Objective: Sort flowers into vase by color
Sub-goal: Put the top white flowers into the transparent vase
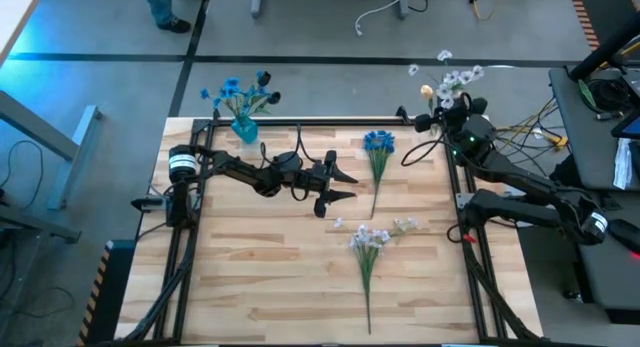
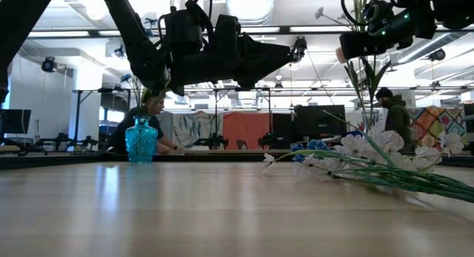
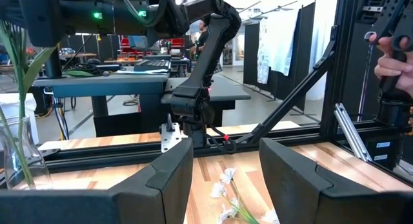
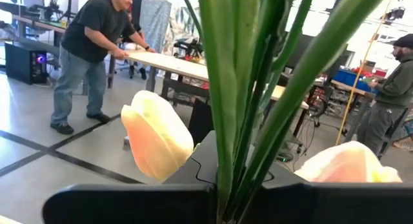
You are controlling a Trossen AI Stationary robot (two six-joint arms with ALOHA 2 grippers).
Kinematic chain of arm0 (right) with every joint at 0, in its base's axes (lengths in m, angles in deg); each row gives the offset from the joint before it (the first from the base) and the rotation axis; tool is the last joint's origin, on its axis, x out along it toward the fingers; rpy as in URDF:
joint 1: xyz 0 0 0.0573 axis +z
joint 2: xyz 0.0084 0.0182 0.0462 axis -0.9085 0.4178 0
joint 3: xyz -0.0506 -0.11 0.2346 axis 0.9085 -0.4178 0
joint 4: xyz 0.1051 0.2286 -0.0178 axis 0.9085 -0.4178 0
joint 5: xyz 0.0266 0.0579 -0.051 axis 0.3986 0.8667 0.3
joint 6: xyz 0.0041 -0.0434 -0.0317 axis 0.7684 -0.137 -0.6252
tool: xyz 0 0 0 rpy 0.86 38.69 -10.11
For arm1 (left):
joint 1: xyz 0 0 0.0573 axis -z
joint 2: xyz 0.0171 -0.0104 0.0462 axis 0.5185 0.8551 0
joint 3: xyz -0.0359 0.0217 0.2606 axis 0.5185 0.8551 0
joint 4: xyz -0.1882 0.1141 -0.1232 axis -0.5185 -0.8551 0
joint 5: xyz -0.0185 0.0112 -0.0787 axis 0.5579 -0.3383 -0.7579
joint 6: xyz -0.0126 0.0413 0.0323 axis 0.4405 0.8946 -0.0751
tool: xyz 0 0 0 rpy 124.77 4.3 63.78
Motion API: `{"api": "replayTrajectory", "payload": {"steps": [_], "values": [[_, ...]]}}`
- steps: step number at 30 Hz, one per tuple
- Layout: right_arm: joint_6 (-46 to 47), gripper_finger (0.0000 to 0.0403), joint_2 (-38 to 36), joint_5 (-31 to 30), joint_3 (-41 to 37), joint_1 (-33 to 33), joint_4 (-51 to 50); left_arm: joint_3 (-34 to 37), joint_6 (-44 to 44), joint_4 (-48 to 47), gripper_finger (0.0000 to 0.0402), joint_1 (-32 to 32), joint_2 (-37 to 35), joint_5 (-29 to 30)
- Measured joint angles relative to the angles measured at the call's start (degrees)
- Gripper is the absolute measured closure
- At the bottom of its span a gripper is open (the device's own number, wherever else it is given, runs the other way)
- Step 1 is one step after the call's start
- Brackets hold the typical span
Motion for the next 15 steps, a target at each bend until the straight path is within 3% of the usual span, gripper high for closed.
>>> {"api": "replayTrajectory", "payload": {"steps": [15], "values": [[-2.59, 0.0391, 0.84, -0.07, -2.05, 0.0, 4.68, 0.0, 0.0, -0.07, 0.0238, -0.01, 0.0, -0.02]]}}
